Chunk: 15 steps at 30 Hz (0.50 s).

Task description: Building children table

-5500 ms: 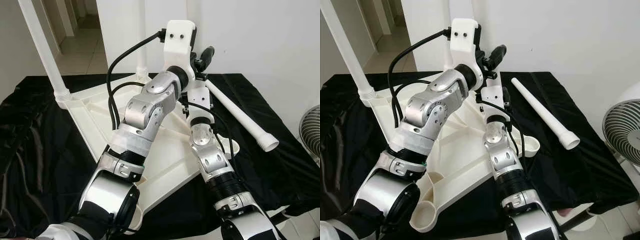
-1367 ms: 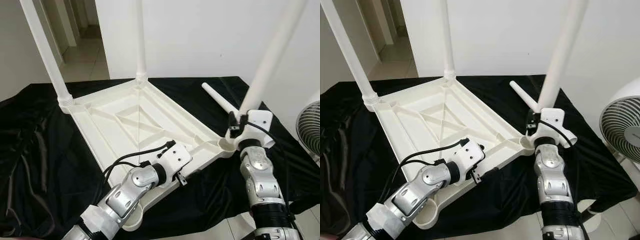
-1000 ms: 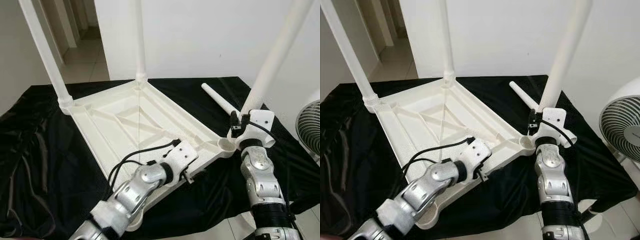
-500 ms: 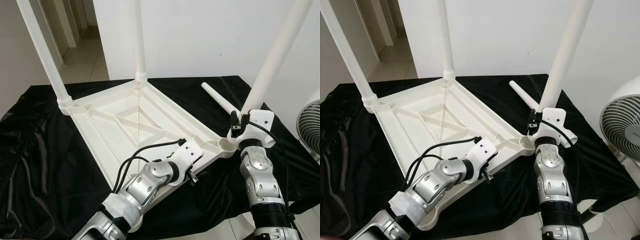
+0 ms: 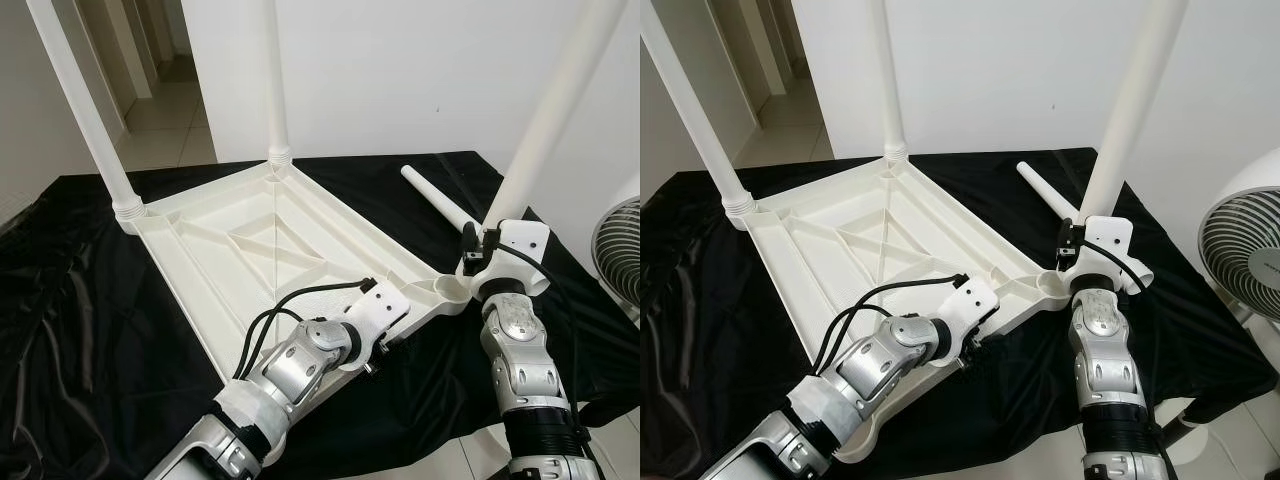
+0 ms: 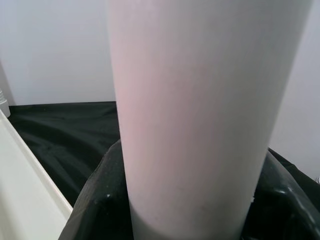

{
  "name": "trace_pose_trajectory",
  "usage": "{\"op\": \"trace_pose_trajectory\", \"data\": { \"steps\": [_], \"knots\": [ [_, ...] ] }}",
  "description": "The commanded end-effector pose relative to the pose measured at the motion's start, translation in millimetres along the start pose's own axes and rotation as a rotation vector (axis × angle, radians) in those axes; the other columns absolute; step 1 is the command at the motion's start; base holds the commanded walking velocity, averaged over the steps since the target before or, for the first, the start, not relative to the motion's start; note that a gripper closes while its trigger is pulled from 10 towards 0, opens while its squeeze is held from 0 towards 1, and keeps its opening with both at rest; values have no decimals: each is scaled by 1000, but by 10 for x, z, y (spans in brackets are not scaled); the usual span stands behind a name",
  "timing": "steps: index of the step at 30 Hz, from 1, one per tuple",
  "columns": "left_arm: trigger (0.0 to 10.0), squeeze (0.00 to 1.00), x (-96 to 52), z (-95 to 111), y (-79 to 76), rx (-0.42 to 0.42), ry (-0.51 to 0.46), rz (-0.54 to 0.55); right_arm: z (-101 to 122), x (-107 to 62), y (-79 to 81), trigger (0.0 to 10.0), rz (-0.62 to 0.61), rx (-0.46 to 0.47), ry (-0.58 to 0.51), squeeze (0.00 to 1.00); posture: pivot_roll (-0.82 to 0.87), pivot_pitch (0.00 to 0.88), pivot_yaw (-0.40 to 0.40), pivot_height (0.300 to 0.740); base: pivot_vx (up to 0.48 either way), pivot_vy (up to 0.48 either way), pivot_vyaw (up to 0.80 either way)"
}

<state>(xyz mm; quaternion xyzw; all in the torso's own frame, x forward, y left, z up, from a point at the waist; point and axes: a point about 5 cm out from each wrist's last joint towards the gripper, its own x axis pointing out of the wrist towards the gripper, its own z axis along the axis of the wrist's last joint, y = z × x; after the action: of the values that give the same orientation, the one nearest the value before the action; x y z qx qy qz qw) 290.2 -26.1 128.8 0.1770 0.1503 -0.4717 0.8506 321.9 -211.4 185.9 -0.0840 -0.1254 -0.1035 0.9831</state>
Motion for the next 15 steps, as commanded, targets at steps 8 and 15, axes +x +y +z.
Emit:
{"op": "trace_pose_trajectory", "data": {
  "steps": [8,15],
  "knots": [
    [0,0,-219,-254,165,41,101,29,21,7,23,10000,-2,-1,-12,0,-30,2,72,740,0,0,0],
    [0,0,-437,-412,187,72,138,5,14,13,31,10000,6,-3,-9,0,-14,13,60,740,0,0,0]
  ]
}}
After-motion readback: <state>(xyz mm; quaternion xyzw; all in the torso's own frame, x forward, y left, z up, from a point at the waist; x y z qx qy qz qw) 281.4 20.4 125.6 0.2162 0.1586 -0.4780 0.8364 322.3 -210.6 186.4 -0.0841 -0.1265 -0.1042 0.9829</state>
